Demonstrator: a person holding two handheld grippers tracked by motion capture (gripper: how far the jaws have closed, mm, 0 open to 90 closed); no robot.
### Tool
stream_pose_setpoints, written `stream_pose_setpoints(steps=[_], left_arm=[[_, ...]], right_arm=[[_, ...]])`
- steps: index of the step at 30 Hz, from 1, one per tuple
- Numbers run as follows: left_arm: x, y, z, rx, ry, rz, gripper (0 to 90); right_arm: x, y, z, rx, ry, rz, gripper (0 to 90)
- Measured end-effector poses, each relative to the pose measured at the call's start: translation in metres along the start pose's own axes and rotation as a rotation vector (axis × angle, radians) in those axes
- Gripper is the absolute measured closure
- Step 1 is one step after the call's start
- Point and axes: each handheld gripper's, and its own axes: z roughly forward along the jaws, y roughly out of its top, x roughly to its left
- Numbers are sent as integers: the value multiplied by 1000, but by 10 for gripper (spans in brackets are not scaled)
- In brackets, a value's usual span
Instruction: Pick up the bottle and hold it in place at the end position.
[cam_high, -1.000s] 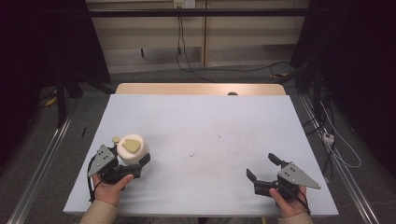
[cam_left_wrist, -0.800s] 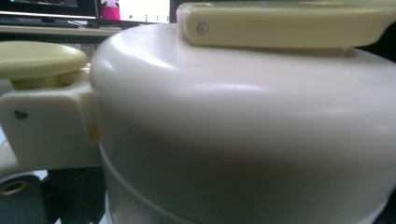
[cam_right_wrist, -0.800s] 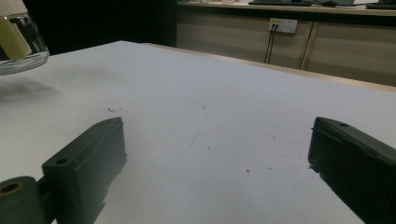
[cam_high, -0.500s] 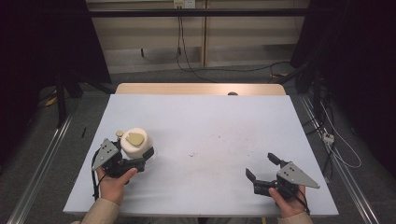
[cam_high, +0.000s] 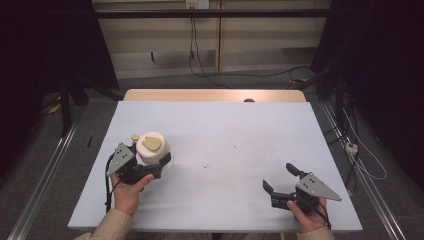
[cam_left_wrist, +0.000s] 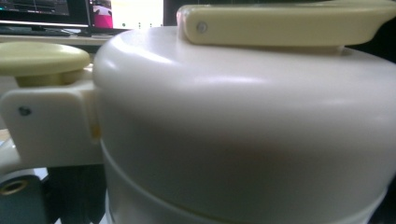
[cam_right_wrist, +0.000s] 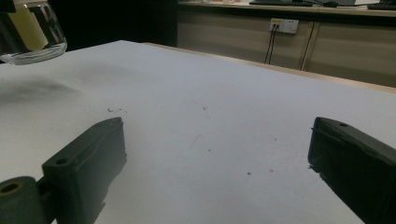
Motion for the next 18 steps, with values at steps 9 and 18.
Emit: stream_pose_setpoints(steps=[9,18], left_arm=[[-2,2,9,-8,-2,10,58],[-4,3,18,-13,-7,7,58]], right_arm=[[-1,0,0,1,-1,6,37],[-1,0,0,-1,-1,6,37]])
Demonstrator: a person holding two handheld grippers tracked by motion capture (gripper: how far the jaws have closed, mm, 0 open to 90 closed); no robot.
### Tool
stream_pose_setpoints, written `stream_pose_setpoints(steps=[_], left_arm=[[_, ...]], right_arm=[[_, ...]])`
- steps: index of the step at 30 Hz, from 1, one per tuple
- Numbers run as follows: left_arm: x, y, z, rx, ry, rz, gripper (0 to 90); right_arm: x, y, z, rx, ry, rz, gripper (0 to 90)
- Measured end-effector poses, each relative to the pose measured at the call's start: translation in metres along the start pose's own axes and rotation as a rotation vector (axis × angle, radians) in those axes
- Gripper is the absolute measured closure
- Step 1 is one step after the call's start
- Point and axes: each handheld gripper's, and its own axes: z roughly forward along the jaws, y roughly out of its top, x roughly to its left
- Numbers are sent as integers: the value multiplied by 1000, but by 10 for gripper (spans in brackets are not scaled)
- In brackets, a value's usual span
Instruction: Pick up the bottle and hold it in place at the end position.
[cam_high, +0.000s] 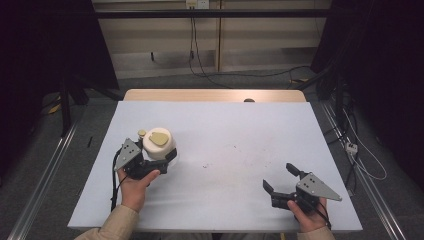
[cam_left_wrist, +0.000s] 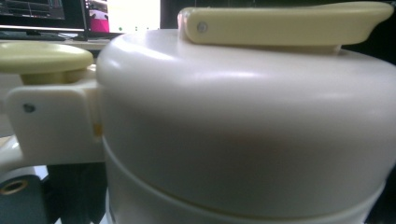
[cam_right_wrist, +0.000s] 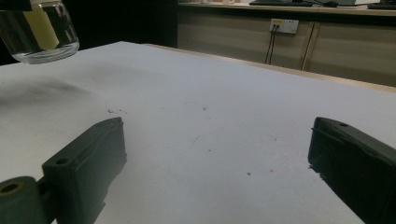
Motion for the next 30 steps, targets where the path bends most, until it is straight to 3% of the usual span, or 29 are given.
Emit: stream_pose_setpoints(steps=[9,11,30], left_arm=[[-2,1,7,13,-9,22,60],[-4,0,10,4,-11,5,60],[-6,-3,31,8,-21,-8,61]], right_arm=[[-1,0,-1,-8,-2,10,37],[-1,0,-1,-9,0,10,37],[-1,0,-1,-13,-1,12,37]])
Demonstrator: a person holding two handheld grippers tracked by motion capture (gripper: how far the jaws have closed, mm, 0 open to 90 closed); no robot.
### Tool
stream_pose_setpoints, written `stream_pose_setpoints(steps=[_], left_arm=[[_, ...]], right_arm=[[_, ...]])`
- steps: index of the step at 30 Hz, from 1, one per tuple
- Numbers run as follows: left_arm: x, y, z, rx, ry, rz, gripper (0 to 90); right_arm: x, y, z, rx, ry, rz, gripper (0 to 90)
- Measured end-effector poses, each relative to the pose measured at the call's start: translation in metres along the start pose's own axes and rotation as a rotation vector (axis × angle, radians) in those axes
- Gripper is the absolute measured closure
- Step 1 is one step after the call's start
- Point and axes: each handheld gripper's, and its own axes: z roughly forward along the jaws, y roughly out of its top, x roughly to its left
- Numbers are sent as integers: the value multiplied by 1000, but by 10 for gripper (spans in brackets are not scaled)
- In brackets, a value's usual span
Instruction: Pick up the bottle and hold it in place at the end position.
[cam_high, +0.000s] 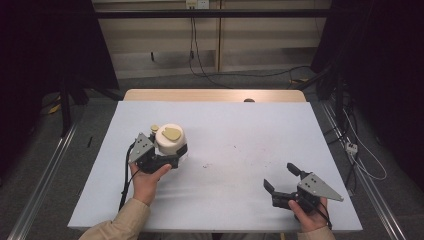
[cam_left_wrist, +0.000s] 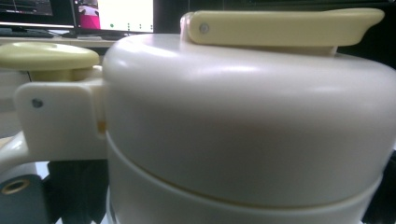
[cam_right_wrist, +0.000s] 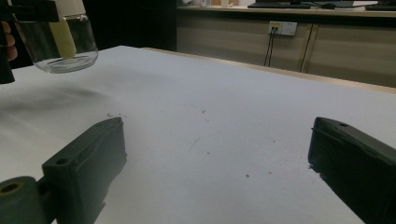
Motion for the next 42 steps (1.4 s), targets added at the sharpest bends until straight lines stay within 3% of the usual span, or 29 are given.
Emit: stream_pose_setpoints(steps=[18,42], left_arm=[[0,-1,18,17,-14,-17,62],[-5,-5,42,54,-42,-8,63]], right_arm=[[0,0,0,-4,-1,4,37],[0,0,-1,-6,5,-6,39]])
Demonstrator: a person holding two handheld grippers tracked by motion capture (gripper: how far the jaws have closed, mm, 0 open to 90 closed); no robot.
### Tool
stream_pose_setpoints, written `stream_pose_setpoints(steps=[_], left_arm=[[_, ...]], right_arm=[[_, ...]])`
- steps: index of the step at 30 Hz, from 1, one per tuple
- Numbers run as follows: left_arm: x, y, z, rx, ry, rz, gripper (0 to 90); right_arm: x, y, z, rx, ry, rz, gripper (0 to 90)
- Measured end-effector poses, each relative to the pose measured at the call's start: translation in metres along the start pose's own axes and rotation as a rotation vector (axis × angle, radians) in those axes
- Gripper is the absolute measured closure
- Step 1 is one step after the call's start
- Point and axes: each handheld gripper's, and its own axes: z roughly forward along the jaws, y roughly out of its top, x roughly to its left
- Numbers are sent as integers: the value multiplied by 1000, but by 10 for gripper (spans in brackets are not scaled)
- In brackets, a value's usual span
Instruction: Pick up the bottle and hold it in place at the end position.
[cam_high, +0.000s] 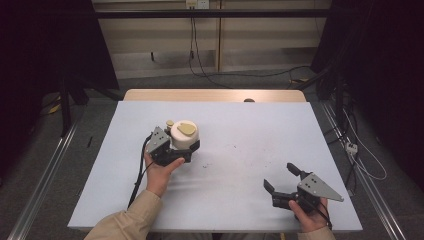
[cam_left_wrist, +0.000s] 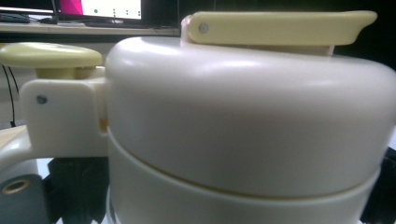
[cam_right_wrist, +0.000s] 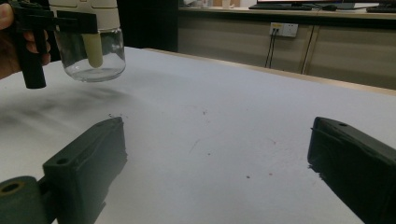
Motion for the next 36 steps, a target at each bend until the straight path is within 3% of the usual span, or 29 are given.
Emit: stream_pose_setpoints(steps=[25,30,36], left_arm=[[-3,-3,26,29,-11,2,63],[-3,-3,33,30,-13,-13,63],[-4,-3,40,39,-20,1,63]], right_arm=[[0,0,0,-2,0,4,38],[-1,0,-1,-3,-1,5,37],[-1,-1,-1,-2,-3,6,37]])
